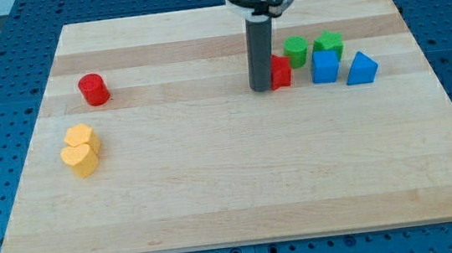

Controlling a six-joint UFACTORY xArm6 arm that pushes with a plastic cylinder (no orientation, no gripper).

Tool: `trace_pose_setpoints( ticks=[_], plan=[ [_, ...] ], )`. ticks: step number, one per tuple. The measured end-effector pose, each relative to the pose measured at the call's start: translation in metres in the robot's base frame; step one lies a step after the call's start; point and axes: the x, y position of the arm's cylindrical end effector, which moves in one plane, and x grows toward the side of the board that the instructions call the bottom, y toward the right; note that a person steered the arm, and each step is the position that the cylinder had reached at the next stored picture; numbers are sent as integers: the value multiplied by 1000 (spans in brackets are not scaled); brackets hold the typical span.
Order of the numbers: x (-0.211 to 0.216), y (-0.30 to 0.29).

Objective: Move the red circle to the parallel left of the red star

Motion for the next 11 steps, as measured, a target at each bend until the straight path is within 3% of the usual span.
trace_pose_setpoints(
  ticks=[1, 2, 3, 4, 6, 7, 8, 9, 10, 11],
  plan=[
    [1, -101],
    [-81, -151],
    [-101, -243],
    [-29, -298],
    [-12, -178],
    [-44, -161],
    [-15, -141],
    [54, -123],
    [73, -87],
    [11, -131]
  ],
)
